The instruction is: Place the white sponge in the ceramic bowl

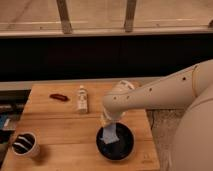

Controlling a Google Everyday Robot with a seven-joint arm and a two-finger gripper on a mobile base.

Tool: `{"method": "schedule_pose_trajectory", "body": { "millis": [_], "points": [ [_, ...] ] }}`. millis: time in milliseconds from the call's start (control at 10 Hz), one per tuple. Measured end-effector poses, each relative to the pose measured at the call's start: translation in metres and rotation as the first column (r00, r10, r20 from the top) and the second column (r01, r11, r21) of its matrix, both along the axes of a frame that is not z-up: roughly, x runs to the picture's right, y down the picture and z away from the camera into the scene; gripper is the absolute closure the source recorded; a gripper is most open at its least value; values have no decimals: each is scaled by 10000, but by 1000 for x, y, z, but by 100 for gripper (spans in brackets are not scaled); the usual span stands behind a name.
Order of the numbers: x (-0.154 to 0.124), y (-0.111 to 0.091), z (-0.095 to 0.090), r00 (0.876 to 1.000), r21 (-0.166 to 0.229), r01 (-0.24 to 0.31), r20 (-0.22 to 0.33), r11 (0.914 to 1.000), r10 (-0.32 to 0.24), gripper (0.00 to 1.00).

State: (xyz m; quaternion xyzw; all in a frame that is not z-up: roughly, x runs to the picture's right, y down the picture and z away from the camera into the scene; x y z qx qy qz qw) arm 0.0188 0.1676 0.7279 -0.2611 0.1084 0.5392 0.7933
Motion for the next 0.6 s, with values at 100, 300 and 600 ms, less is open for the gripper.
{"method": "schedule_pose_trajectory", "body": {
  "millis": [100,300,600],
  "points": [
    [0,1,0,10000,-85,9,-43,10000,-10,20],
    [2,5,-1,10000,-225,-37,-76,9997,36,20],
    [6,8,-3,9999,-279,-143,-84,9995,141,20]
  ]
}}
